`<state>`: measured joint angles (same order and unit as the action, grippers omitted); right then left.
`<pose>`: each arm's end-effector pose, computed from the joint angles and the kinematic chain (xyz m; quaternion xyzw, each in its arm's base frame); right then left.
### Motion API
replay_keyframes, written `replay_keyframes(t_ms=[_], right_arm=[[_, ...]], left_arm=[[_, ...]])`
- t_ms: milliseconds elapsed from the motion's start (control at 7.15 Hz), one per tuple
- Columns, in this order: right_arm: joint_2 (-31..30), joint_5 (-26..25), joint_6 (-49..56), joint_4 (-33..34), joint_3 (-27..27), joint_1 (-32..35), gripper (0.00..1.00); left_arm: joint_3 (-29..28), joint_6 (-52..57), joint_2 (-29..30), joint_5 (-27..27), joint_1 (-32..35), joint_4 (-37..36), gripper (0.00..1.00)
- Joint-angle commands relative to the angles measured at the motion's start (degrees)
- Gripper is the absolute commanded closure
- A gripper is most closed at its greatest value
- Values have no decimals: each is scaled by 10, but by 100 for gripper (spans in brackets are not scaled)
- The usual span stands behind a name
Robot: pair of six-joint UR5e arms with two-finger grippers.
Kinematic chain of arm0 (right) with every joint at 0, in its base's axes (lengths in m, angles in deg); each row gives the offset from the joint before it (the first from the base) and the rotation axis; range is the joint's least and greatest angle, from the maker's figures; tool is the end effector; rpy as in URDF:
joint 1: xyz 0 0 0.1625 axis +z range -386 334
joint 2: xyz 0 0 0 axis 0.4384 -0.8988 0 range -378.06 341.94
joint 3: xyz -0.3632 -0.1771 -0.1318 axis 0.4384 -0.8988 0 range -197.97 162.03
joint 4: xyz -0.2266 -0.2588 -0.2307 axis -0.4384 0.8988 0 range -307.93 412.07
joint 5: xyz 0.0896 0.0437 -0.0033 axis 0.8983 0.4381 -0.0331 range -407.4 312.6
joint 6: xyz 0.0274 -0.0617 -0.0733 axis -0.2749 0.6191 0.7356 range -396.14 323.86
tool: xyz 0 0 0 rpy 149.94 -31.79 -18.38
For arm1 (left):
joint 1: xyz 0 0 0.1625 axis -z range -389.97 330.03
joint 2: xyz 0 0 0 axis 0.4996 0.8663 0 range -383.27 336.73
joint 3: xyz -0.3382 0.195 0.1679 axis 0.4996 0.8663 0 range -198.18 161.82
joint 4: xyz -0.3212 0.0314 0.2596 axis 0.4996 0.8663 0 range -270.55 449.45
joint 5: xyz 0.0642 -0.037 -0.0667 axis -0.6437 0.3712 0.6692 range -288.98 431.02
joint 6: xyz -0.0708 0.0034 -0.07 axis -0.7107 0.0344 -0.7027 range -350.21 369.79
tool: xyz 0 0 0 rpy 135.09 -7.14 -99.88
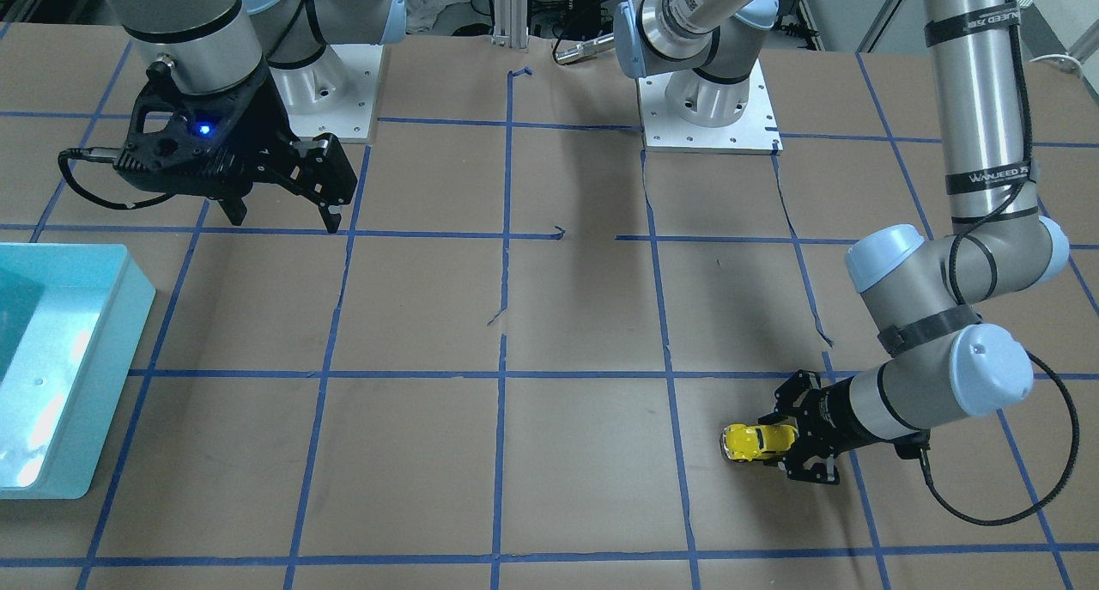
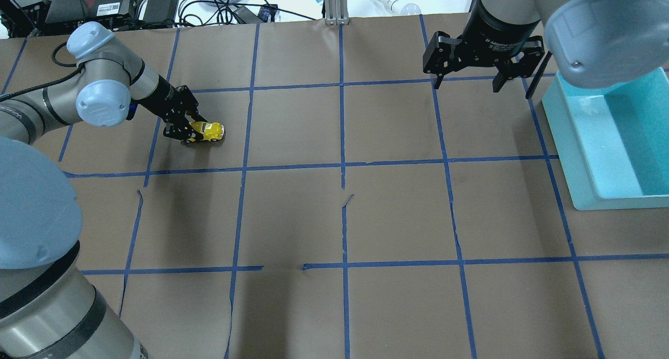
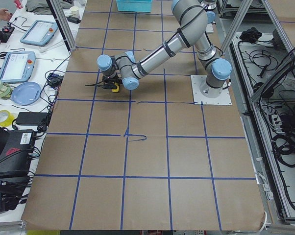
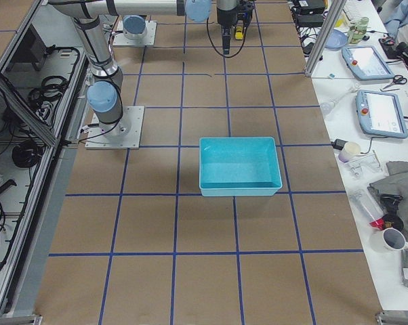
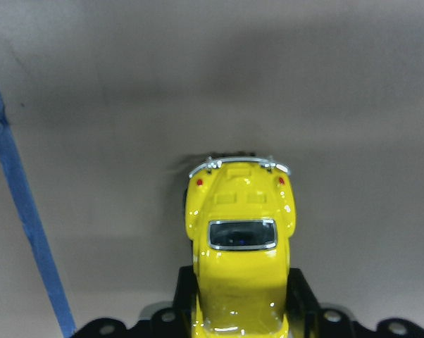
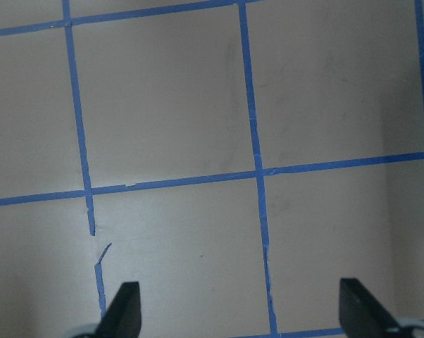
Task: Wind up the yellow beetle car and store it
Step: 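Press the held car to the table and drag it back with the left gripper, then open the left gripper and lift away, letting the car roll toward the bin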
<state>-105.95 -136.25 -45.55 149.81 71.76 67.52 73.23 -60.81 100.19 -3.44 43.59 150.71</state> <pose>0.1667 -0.5078 0.4858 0.0508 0.9973 -0.0500 0.0158 0.0290 -0.6639 0.1868 0.6866 -0.7125 -0.1087 0.0960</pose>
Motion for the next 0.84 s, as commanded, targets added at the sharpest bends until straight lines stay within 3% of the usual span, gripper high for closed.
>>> replay_keyframes(t_ms=[0, 140, 420, 560, 699], right_arm=[[0, 0, 0, 0, 0, 0, 0], [0, 0, 0, 0, 0, 0, 0], [0, 0, 0, 0, 0, 0, 0], [0, 0, 0, 0, 0, 0, 0], [0, 0, 0, 0, 0, 0, 0]], left_arm=[[-4, -4, -15, -1, 4, -4, 20], [-5, -4, -28, -2, 6, 3, 20], [-7, 42, -81, -67, 23, 33, 21], [-16, 143, -111, -106, 30, 56, 18], [-34, 278, -147, -153, 33, 96, 6]])
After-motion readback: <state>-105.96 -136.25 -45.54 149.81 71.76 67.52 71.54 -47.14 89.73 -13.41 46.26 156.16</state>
